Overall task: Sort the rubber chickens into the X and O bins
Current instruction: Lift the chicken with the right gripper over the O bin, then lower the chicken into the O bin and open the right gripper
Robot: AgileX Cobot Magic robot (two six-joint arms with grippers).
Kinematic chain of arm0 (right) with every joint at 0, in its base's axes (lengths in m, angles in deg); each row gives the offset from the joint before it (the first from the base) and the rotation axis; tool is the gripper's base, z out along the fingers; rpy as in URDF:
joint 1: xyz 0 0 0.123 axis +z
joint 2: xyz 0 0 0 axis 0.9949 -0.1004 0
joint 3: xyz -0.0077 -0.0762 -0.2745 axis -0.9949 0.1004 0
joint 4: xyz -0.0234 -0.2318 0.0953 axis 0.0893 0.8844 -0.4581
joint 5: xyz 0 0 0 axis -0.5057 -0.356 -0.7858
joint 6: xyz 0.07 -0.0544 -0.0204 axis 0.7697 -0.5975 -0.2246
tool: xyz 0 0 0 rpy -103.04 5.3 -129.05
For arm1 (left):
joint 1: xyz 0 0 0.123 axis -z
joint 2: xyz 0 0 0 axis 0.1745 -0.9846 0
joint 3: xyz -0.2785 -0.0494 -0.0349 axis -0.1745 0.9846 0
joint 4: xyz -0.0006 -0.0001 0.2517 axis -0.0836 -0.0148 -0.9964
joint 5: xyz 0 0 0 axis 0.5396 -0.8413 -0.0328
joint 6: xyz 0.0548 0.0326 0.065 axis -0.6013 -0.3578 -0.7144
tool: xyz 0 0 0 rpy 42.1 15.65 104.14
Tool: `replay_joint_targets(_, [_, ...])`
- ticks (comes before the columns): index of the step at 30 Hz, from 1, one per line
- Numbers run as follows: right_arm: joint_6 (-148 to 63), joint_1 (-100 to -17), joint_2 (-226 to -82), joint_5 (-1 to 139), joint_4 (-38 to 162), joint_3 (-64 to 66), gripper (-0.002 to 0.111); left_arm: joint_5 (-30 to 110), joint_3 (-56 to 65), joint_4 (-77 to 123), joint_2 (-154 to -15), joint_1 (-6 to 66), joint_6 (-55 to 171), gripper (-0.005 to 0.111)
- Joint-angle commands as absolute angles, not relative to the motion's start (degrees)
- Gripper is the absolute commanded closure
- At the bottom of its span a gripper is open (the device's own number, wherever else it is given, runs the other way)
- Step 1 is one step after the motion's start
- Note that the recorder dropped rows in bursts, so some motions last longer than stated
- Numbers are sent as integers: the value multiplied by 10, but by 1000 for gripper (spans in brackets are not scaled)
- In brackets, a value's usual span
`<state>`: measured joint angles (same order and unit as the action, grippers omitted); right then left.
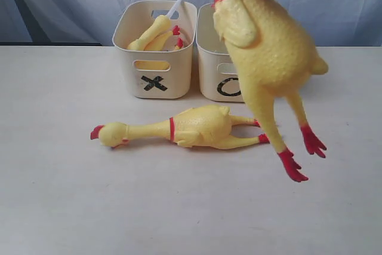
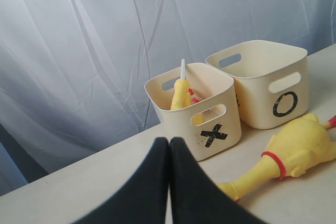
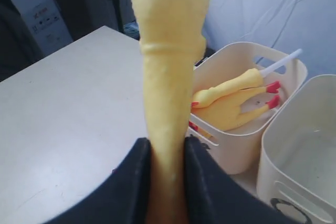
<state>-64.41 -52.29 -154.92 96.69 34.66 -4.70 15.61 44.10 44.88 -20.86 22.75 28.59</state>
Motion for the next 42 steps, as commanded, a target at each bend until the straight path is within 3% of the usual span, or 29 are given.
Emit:
replay_joint_targets(1, [-635, -558, -1533, 953, 345, -49, 109, 160, 443, 451, -205, 226, 290, 107])
replay_joint_targets(12, [-671, -660, -1532, 949, 273, -49, 109, 160, 443, 451, -205, 226, 290, 107])
replay_joint_targets(29, [-886, -776, -1620, 773, -130, -52, 109, 160, 443, 451, -205, 226, 290, 107])
replay_joint_targets(42, [-942, -791, -1805, 823, -179, -257, 109, 160, 443, 454, -205, 226, 290, 107])
